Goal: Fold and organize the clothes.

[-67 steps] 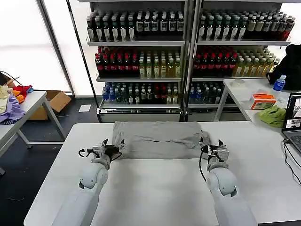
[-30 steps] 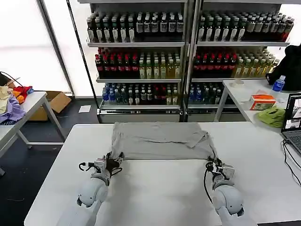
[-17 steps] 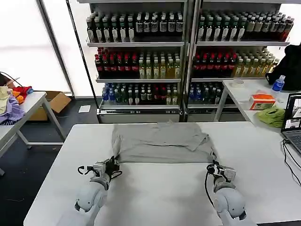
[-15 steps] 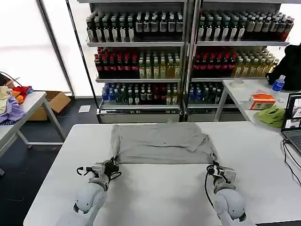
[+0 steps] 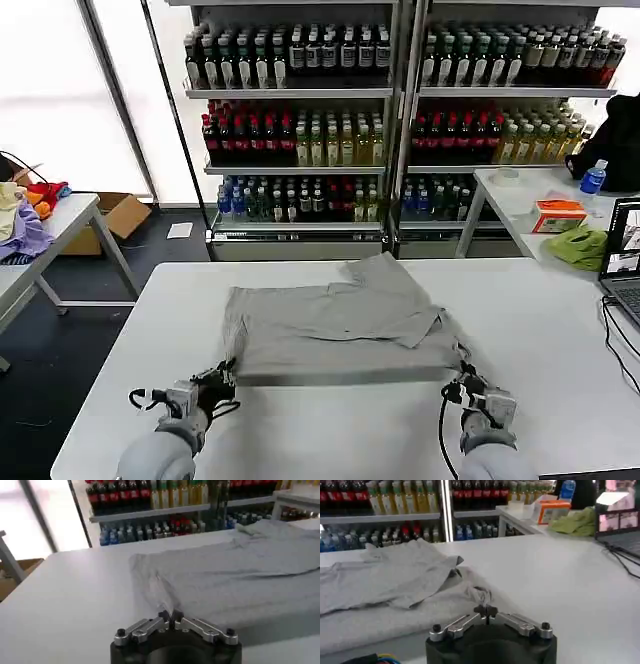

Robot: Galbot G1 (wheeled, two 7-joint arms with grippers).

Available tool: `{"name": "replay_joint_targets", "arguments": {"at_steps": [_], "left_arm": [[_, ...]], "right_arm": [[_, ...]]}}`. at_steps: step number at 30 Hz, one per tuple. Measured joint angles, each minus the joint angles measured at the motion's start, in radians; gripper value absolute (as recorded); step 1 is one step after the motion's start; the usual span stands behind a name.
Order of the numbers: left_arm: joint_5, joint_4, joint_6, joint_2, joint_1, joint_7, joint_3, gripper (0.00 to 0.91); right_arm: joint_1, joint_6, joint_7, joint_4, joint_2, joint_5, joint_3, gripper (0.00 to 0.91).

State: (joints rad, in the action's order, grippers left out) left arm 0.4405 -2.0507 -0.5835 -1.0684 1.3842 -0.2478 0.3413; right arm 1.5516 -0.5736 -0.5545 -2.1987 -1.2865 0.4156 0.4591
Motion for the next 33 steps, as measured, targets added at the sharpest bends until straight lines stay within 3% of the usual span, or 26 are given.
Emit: {"name": "replay_joint_targets", "arguments": {"at_steps": [9,10,13,14,15,16,24,33], "left_arm": [[-0.025,-0.144,0.005,0.027,0.217,-0.013,0.018,0.000],[-0.030,-0.158,0.005,0.026,0.238,-0.014,0.020,0.000],[-0.042,-0.193,0.005,0.023,0.288,-0.014,0.026,0.000],[-0.047,-0.204,0.005,0.023,0.304,-0.013,0.027,0.010],[-0.051,-0.215,0.005,0.024,0.321,-0.012,0.027,0.020],[-0.056,-0.228,0.005,0.024,0.339,-0.011,0.027,0.907],[-0.087,-0.289,0.005,0.008,0.418,-0.012,0.035,0.907],[-0.073,-0.334,0.015,-0.033,0.370,-0.029,0.056,0.907]], "right_arm": [[0.174,0.023,-0.001,-0.065,0.006,-0.032,0.016,0.000],[0.191,0.026,-0.002,-0.072,0.008,-0.035,0.018,0.141],[0.229,0.031,-0.003,-0.094,0.015,-0.046,0.018,0.161],[0.244,0.032,-0.004,-0.105,0.019,-0.049,0.018,0.595],[0.257,0.032,-0.005,-0.114,0.021,-0.051,0.018,0.907],[0.268,0.032,-0.006,-0.123,0.022,-0.052,0.018,0.907],[0.321,0.035,-0.024,-0.189,0.016,-0.066,0.031,0.907],[0.262,0.081,-0.017,-0.225,0.013,-0.058,0.122,0.907]]}}
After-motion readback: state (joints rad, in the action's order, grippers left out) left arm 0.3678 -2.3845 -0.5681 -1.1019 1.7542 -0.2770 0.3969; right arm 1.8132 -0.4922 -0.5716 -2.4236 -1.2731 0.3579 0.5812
